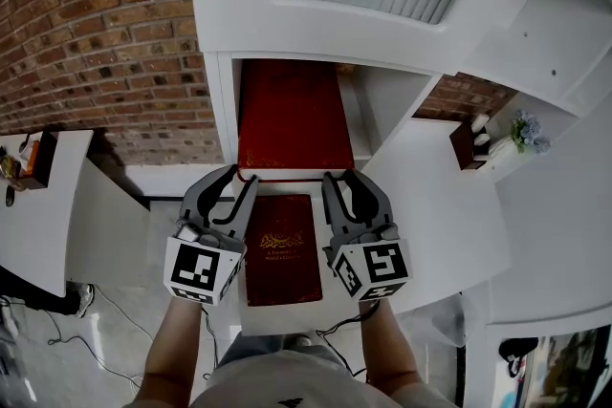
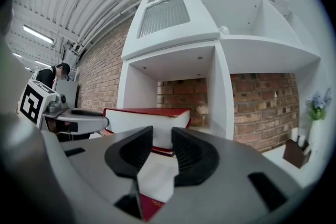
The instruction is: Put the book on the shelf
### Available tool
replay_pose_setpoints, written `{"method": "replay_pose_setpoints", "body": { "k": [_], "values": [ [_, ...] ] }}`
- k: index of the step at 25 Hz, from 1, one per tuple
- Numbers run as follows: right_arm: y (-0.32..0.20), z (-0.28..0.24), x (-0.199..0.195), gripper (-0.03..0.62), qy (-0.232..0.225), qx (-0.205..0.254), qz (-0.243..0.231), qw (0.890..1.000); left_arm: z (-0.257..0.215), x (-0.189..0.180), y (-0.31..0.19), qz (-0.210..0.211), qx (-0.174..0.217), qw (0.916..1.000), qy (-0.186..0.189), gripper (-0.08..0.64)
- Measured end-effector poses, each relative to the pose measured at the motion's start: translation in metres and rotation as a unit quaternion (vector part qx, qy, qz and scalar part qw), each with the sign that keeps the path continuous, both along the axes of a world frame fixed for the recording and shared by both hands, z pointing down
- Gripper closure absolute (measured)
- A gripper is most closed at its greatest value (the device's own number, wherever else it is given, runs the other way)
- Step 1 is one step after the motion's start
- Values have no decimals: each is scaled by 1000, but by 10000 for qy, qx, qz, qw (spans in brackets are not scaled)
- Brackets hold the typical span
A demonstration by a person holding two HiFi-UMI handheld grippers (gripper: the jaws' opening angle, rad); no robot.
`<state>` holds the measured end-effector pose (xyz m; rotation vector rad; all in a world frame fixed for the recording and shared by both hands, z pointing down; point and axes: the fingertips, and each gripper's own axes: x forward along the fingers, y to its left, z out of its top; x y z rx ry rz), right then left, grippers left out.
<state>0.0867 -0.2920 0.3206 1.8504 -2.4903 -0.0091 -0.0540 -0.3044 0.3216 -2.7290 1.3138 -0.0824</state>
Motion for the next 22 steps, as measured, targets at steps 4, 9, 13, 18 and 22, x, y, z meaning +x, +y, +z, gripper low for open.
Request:
{"method": "replay_pose_setpoints", "body": {
  "k": [4, 9, 13, 18, 22],
  "values": [
    [-6, 0, 1, 469, -13, 5, 22, 10000, 0, 1, -6, -9, -13, 10000, -5, 436],
    [-14, 0, 1, 469, -19, 2, 53, 10000, 0, 1, -14, -7, -43, 10000, 23, 436],
    [-20, 0, 0, 469, -27, -1, 68, 10000, 0, 0, -20, -10, -56, 10000, 58, 436],
    [-27, 0, 1, 469, -29, -1, 86, 10000, 1, 1, -27, -23, -93, 9999, 93, 436],
    [-32, -1, 1, 469, -40, -11, 97, 9999, 0, 1, -32, -23, -107, 9999, 107, 437]
  ]
}}
